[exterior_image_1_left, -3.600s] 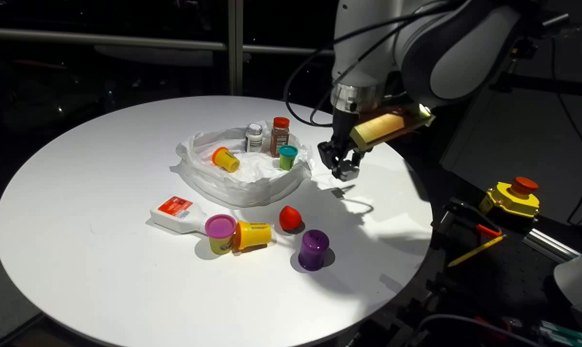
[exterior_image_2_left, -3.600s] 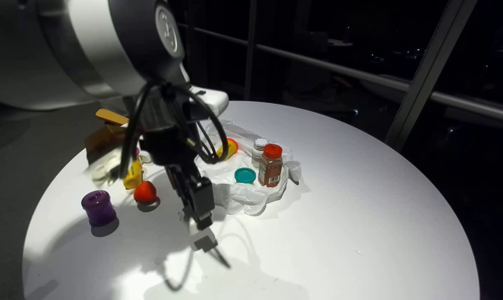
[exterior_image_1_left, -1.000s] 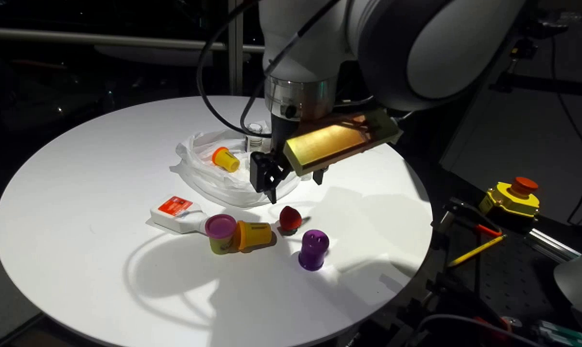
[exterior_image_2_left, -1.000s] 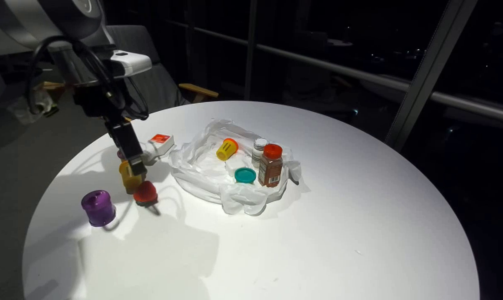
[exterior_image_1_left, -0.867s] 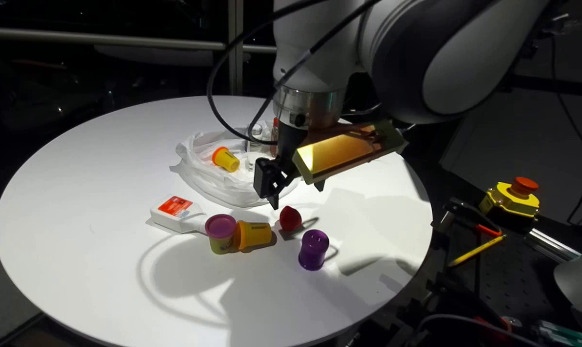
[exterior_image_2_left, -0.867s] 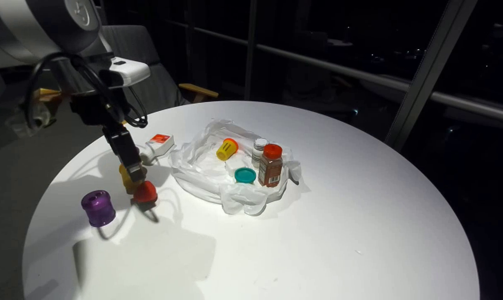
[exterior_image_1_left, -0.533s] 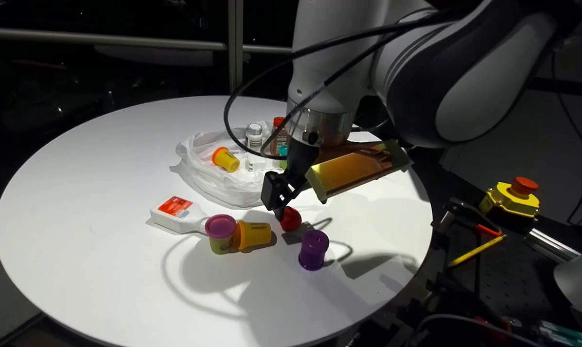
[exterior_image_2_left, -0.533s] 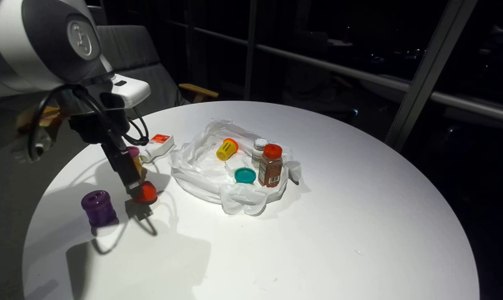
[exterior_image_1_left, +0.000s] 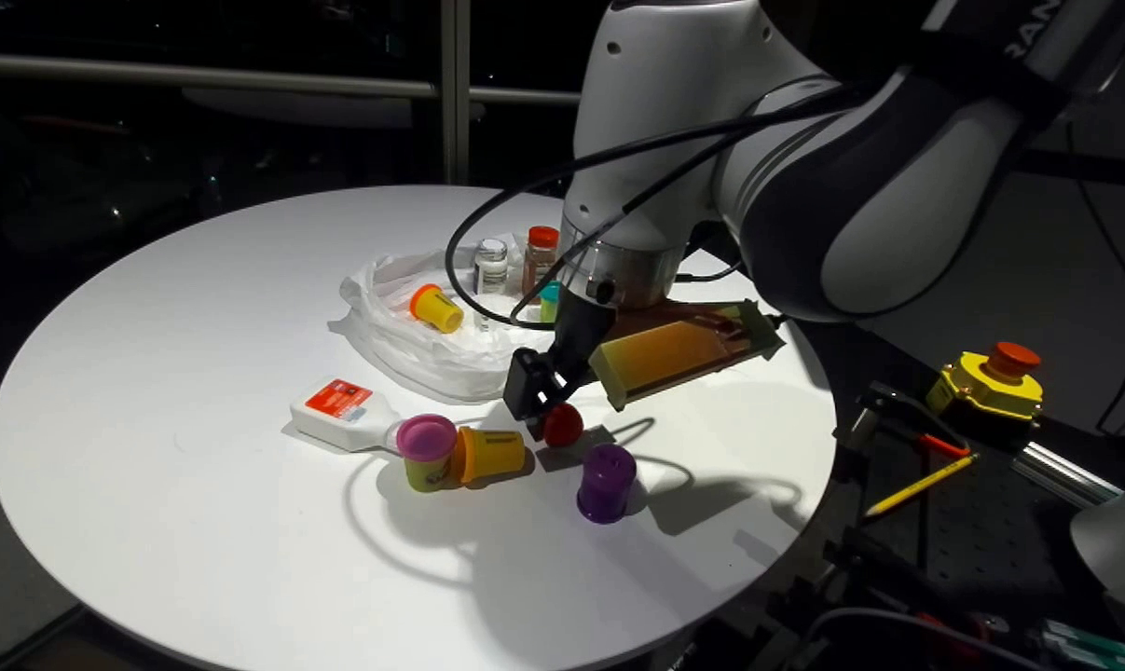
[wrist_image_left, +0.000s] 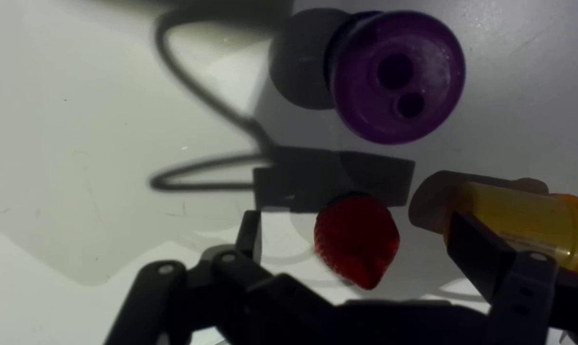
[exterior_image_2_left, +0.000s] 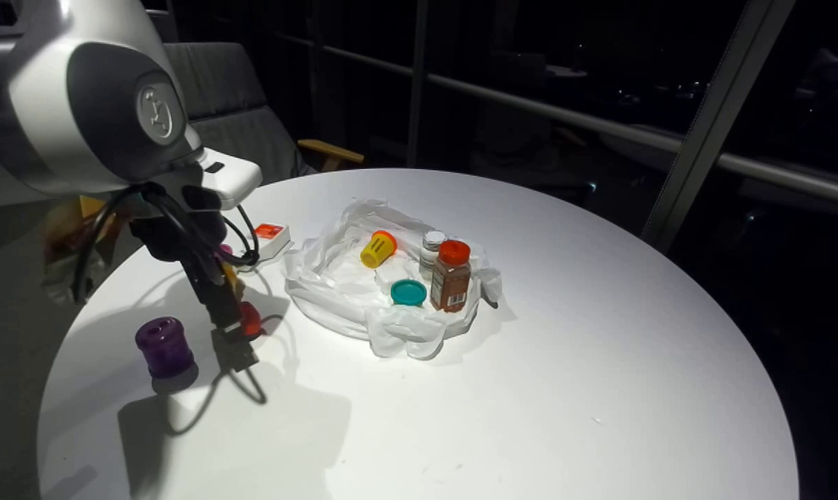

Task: Put all the objects on the table into the plastic bag.

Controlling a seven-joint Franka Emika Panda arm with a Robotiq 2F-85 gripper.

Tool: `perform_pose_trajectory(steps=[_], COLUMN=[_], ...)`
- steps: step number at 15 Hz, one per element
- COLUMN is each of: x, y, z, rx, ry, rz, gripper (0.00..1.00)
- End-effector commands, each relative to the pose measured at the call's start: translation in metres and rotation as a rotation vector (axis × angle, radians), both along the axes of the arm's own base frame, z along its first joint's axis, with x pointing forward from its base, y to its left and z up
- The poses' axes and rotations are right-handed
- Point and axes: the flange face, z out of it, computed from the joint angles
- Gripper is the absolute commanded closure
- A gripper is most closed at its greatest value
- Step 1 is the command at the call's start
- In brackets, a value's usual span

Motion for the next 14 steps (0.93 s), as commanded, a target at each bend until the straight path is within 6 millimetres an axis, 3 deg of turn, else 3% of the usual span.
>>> perform_pose_trajectory(steps=[1, 2, 3, 5, 11, 14], x=[0.01, 0.012, 0.012, 0.013, 0.018, 0.025], y=[-0.007, -0.008, -0.009, -0.01, -0.01, -0.006], z=[-0.006, -0.008, -0.009, -0.013, -0.013, 0.016], rx=[0.024, 0.028, 0.034, 0.04, 0.034, -0.011], ry=[-0.023, -0.023, -0.021, -0.02, -0.013, -0.024], rz=[-0.004, -0.007, -0.01, -0.01, -0.027, -0.05], gripper=[0.0, 0.01, 0.26, 0.3, 0.77, 0.77])
